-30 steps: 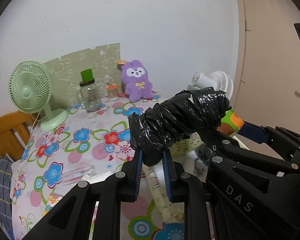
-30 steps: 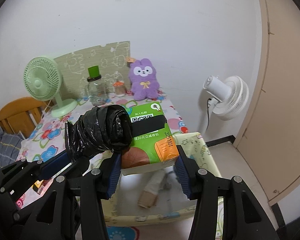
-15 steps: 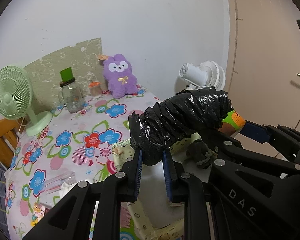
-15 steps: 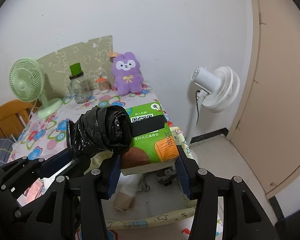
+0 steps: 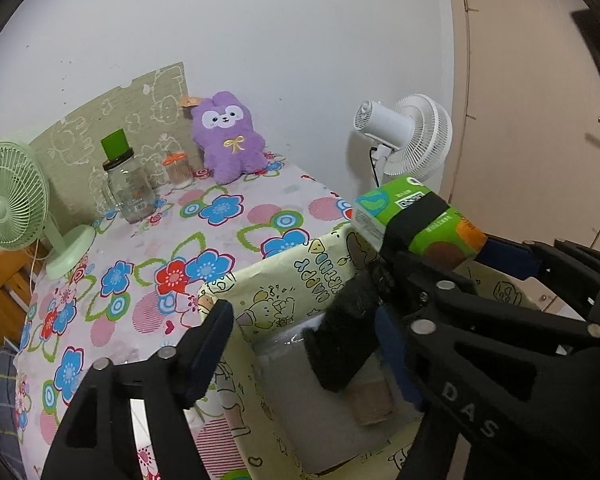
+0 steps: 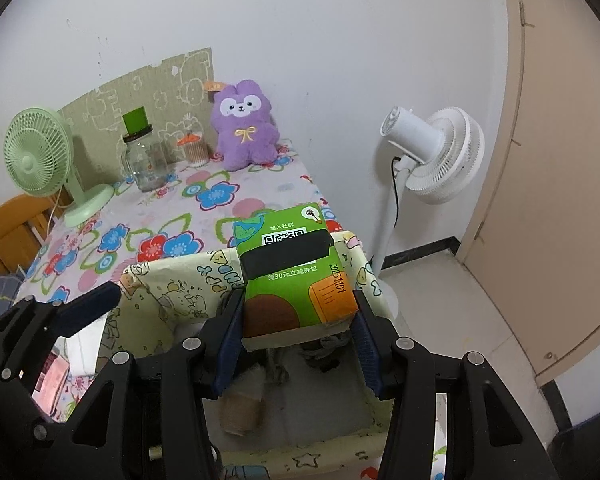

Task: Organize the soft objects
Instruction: 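Lower black bundle with left gripper into box while right gripper releases green pack inside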

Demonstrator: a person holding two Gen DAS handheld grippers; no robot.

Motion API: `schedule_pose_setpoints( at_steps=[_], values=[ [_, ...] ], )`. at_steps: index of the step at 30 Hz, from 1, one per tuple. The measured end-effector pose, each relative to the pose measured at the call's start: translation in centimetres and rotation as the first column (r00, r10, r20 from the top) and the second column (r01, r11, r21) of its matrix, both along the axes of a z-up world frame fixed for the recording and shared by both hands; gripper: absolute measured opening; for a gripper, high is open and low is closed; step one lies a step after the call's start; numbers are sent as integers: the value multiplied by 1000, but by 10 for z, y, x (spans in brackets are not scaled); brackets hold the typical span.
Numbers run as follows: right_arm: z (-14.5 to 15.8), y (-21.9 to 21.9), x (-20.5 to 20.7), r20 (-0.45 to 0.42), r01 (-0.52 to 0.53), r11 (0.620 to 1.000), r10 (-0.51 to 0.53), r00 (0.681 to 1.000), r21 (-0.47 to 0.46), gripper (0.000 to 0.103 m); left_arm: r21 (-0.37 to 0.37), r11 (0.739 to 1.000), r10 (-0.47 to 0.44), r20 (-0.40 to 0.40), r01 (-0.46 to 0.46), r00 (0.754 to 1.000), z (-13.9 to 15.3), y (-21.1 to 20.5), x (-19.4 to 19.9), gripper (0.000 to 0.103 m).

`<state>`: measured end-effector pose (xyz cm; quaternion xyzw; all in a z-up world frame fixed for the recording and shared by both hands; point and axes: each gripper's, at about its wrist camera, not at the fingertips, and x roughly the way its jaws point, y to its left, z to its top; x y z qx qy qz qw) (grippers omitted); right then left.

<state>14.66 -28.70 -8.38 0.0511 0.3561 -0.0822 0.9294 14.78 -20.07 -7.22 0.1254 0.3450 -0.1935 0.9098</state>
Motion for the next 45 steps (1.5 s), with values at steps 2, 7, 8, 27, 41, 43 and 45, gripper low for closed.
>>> schedule_pose_setpoints(
  at_steps=[2, 7, 8, 27, 41, 43, 45],
  values=[
    [-2, 1, 3, -4, -5, 1000, 5, 1000, 7, 53, 0, 1000, 1, -3, -1, 1000, -1, 1, 2, 81],
    [-6, 6, 10, -16, -28, 999, 28, 999, 25, 55, 5, 1000, 4, -19, -4, 1000, -4, 5, 6, 86],
    [-7, 7, 11, -20, -34, 999, 34, 999, 28, 55, 5, 1000, 4, -23, -4, 1000, -5, 6, 7, 87],
    [-3, 28, -1, -16, -48, 999, 48, 999, 19, 87, -45, 998, 31, -77, -35, 997, -6, 28, -2, 92],
    [18, 47, -23, 18, -34, 999, 34, 999, -9, 92, -77, 996, 30, -53, -34, 998, 14, 46, -19, 92],
    [22, 50, -26, 23, -32, 999, 32, 999, -19, 94, -78, 996, 30, -46, -34, 998, 16, 49, -22, 92],
    [25, 53, -30, 30, -26, 999, 27, 999, -26, 95, -82, 996, 29, -36, -32, 999, 19, 51, -26, 92]
  ],
)
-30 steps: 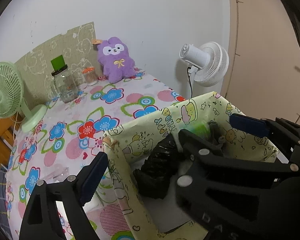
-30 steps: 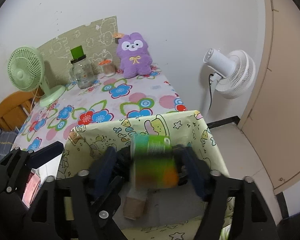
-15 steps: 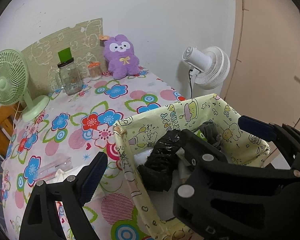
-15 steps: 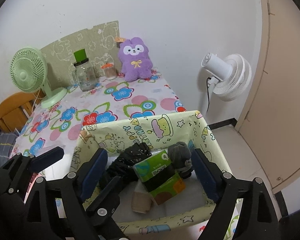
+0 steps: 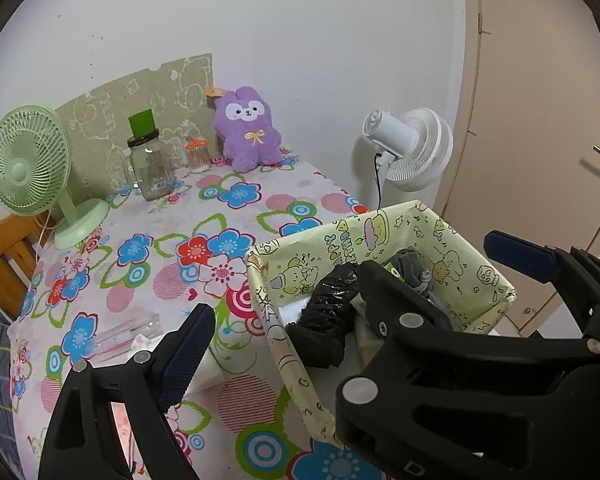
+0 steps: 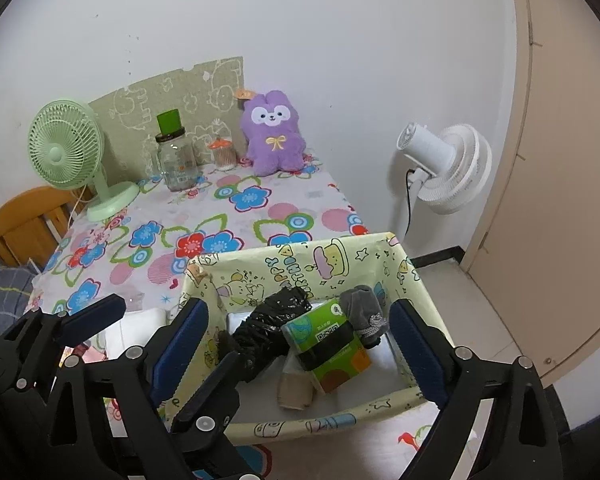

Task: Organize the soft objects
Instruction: 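Lower black bundle with left gripper into box while right gripper releases green pack inside, then lift both grippers out of the box and move toward the white pad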

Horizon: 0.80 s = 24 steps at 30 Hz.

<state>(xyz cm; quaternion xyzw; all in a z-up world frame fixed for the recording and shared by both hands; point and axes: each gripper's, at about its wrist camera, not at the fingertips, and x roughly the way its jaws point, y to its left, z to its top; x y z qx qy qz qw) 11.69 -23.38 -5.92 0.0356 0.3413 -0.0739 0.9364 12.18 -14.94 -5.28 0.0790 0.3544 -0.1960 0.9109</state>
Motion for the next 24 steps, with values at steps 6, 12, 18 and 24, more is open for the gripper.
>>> schedule_pose_setpoints(
  at_steps=[6, 12, 18, 24],
  values=[
    [9, 9, -10, 21, -3, 1000, 3, 1000, -12, 96, -4, 1000, 4, 24, -4, 1000, 8, 10, -10, 92],
    [18, 21, -19, 38, -13, 999, 15, 999, -33, 98, -6, 1000, 11, 46, -11, 999, 15, 20, -21, 92],
    [24, 33, -29, 50, -27, 998, 30, 998, -52, 99, -3, 1000, 22, 60, -22, 998, 20, 31, -32, 92],
    [30, 48, -39, 66, -49, 997, 53, 996, -64, 100, -2, 999, 33, 83, -33, 996, 24, 44, -44, 92]
  ],
)
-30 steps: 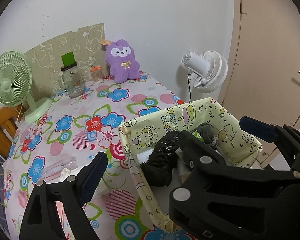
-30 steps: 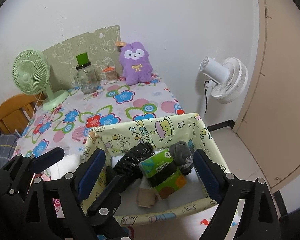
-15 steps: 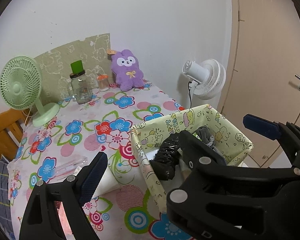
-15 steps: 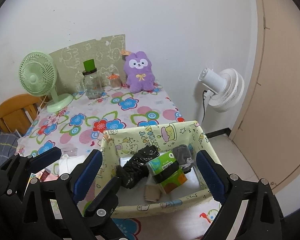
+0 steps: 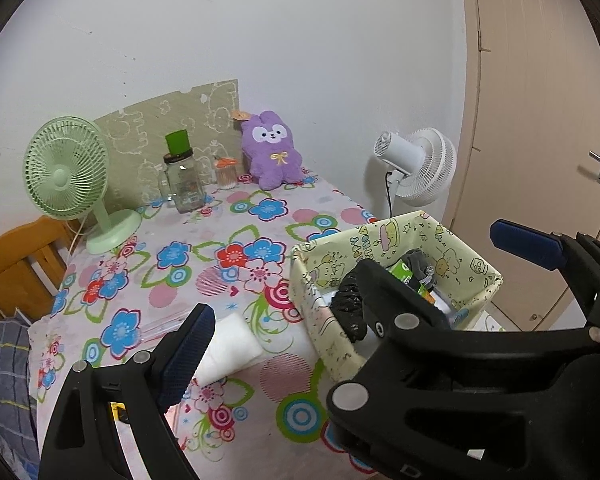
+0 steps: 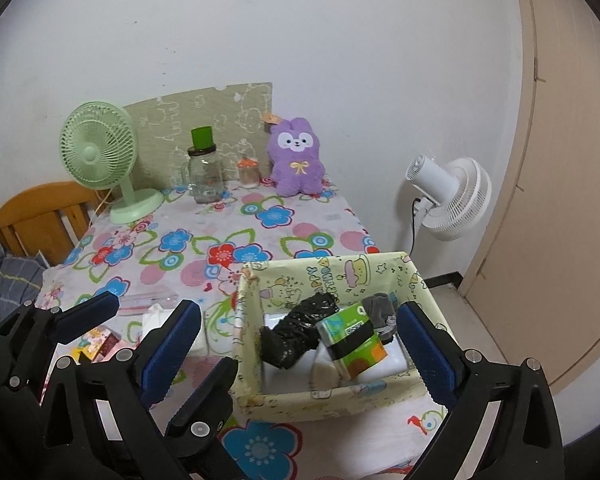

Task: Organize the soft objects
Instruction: 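Lift both grippers out of the box and move toward the white pad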

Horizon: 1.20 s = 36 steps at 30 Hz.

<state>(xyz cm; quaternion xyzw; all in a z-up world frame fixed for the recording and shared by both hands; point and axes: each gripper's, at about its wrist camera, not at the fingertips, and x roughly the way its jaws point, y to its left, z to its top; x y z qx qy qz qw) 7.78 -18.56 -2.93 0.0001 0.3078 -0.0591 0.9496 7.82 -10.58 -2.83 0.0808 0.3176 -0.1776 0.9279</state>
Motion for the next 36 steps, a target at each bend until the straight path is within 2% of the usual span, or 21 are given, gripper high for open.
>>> schedule_pose_setpoints(
  at_steps=[14, 28, 36],
  values=[
    [0, 34, -12, 17, -50, 999, 50, 999, -13, 101, 21, 999, 36, 27, -36, 999, 1, 33, -13, 92],
    [-13, 65, -3, -13, -119, 992, 119, 993, 33, 101, 47, 995, 86, 56, -89, 995, -10, 63, -13, 92],
    [-25, 78, 9, -31, -142, 989, 144, 989, 50, 101, 50, 992, 119, 15, -120, 993, -22, 79, 1, 92]
  ],
)
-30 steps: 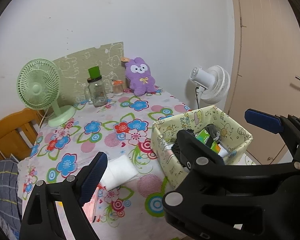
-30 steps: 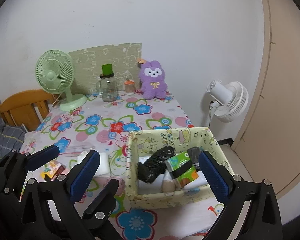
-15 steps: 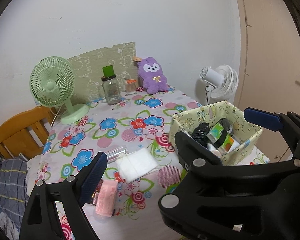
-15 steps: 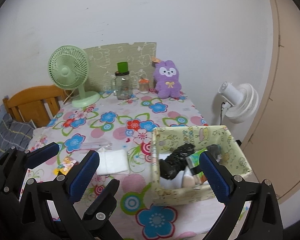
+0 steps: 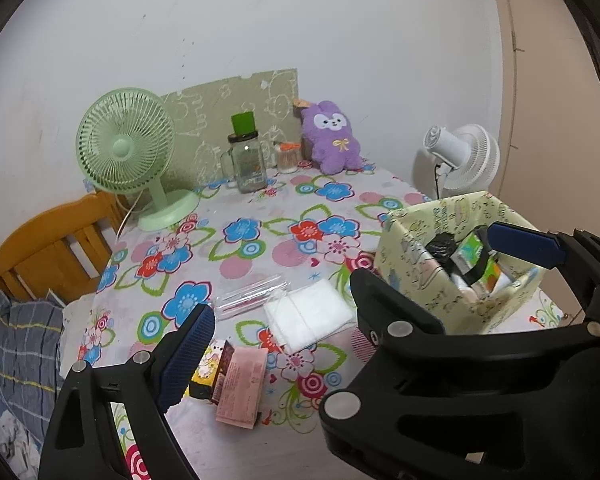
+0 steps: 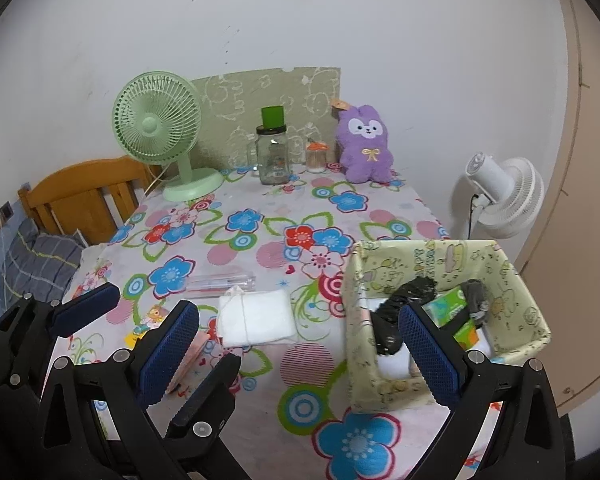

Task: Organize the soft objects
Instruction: 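Lift both grippers out of the box and move toward the white pad, then close left gripper on yellow cartoon pack while right gripper grasps white folded pad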

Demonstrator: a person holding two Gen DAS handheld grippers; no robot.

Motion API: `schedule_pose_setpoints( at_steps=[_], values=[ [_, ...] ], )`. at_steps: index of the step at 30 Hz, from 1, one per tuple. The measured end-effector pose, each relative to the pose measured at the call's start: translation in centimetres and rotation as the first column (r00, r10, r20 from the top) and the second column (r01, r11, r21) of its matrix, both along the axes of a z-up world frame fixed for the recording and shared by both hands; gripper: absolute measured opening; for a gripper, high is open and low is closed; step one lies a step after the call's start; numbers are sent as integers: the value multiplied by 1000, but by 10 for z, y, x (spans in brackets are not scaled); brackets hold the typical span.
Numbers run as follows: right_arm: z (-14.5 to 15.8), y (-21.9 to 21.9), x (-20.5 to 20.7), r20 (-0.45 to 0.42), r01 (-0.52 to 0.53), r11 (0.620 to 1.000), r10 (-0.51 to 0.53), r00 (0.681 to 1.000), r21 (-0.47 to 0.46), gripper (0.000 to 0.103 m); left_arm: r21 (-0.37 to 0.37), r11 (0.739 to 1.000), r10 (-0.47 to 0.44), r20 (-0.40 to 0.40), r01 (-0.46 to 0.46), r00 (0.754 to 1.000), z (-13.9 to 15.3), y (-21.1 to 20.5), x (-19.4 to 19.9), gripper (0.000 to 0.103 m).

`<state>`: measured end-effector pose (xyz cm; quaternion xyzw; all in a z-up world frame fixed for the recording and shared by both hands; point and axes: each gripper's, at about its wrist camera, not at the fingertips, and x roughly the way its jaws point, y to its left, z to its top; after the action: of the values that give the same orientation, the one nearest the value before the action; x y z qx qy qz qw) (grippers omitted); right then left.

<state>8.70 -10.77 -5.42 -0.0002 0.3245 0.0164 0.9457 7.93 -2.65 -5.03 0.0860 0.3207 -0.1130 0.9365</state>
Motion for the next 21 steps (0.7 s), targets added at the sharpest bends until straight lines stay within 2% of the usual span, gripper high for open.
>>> schedule_pose_setpoints(
  at_steps=[21],
  values=[
    [-41, 37, 51, -115, -58, 998, 60, 992, 22, 101, 13, 995, 98, -118, -97, 988, -38, 43, 44, 91]
  ],
)
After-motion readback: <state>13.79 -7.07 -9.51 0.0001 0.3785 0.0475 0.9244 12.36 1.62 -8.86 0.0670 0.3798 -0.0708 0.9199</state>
